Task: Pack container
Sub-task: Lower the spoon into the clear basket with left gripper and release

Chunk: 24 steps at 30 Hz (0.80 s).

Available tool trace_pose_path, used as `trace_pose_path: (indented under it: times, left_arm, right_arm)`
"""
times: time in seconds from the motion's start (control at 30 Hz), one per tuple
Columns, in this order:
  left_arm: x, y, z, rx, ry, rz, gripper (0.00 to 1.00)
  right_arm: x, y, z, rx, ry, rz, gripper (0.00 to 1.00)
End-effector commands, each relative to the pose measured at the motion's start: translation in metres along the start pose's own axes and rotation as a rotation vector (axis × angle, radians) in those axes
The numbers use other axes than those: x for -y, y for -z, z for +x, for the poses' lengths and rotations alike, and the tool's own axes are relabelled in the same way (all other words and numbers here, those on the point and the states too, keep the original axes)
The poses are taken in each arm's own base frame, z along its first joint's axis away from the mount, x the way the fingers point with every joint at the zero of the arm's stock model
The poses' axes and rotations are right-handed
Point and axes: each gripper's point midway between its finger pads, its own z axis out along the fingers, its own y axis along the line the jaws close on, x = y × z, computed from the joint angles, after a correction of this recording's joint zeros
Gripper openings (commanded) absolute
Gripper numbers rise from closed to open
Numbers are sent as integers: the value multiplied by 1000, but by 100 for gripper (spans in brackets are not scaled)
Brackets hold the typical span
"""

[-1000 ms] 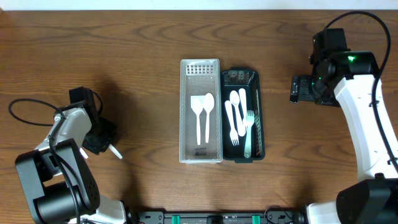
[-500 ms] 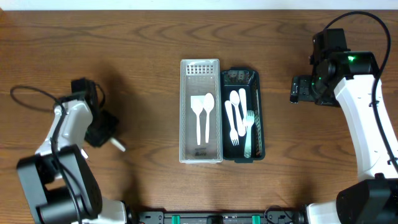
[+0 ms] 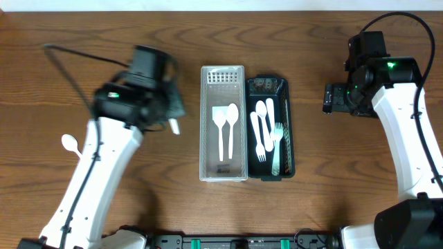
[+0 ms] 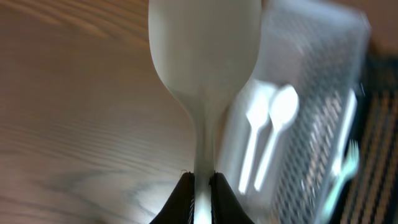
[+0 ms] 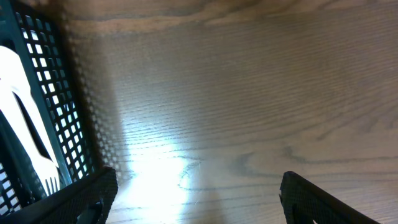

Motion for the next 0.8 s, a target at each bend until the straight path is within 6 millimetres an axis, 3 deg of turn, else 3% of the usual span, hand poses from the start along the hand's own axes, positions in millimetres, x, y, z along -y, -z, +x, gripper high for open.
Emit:
trace_pose_path:
  times: [0.0,0.13,0.3,0.47,0.53,0.57,0.63,0.77]
  left_arm:
    - [27,-15,20,-60,-114,1,7]
    - [57,-43,48,-145,-223,-8,7]
    - [84,-84,67,-200,-301,-18,7]
    - [88,-117,78,-249,-321,-50,10]
    - [86,-119,77,-253,-319,-56,14]
    - [84,-119,74,-249,-316,-56,27]
    - [80,-116,67,-238,-297,-54,43]
    - [60,-93,45,-208,-266,-59,45]
  right_arm:
    - [4,0,-1,2,1,7,87]
    - [4,0,-1,2,1,7,87]
    - [4,0,0,0,1,7,87]
    - [4,0,1,-6,2,9,86]
    - [5,0,2,-9,3,9,87]
    - [5,0,3,-11,3,10,87]
    - [5,0,3,-12,3,10,87]
    - [5,0,3,-12,4,10,87]
